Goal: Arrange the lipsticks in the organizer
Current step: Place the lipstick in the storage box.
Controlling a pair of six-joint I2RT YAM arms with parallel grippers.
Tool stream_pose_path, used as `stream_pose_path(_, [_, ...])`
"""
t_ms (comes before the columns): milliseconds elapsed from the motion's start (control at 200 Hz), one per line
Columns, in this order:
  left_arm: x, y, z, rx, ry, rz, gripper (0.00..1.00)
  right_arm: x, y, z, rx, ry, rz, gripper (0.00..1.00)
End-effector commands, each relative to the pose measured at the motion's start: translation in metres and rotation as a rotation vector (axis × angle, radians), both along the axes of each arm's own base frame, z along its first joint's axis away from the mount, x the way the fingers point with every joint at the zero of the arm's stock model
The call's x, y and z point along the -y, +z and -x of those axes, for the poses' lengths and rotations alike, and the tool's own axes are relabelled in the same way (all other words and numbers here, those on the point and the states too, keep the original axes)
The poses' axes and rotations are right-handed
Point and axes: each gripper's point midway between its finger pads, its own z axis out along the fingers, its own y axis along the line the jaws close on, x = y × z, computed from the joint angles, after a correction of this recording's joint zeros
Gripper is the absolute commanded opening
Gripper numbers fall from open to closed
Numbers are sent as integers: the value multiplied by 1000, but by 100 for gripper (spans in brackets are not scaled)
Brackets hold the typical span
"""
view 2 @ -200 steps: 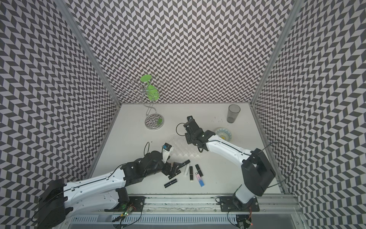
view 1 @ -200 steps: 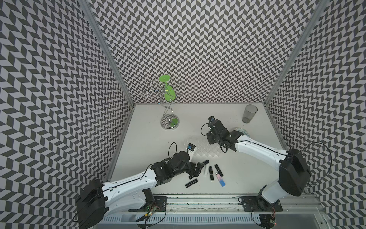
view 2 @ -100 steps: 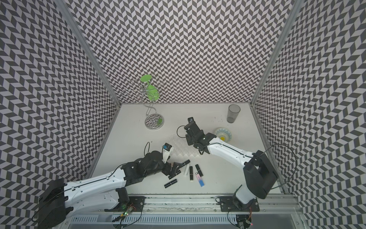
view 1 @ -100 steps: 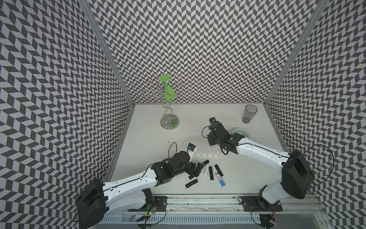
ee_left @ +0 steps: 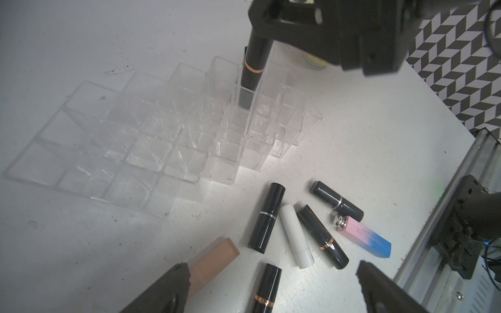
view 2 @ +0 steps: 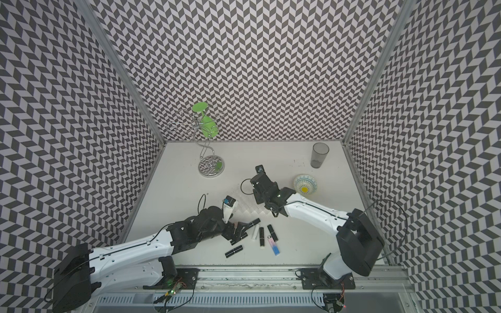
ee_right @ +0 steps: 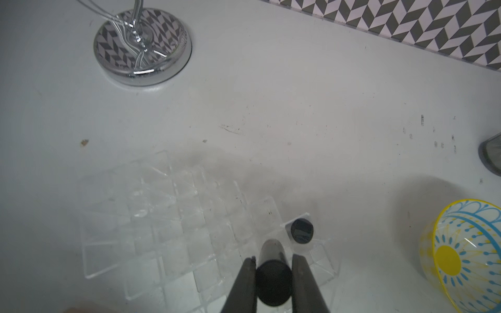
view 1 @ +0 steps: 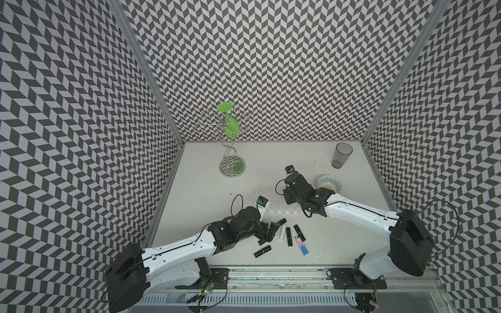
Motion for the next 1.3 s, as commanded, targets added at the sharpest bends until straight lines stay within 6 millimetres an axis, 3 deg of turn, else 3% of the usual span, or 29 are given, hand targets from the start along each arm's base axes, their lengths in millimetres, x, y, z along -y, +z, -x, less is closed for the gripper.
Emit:
stream_pose_path(0, [7, 5, 0, 7, -15, 10, 100, 15, -3, 3, 7, -37, 17, 8])
stream_pose_path(220, [6, 2, -1, 6, -9, 1, 100, -1, -20, 1, -60, 13, 26, 8])
stream_pose_path(606, [11, -4, 1, -12, -29, -6, 100, 1, -55, -11, -115, -12, 98, 10])
stream_pose_path(796, [12, -6, 2, -17, -34, -14, 100, 2, -65, -16, -128, -26, 144, 23])
stream_pose_path(906, [12, -10, 2, -26, -35, -25, 100, -1, -59, -16, -117, -16, 118, 37])
stream_pose_path(1107, [15, -22, 4, -56, -54, -61, 98, -12, -45, -14, -100, 29, 52, 50])
stream_pose_path(1292, [12, -40, 12, -118, -66, -108, 86, -25, -4, -7, -33, 96, -73, 53])
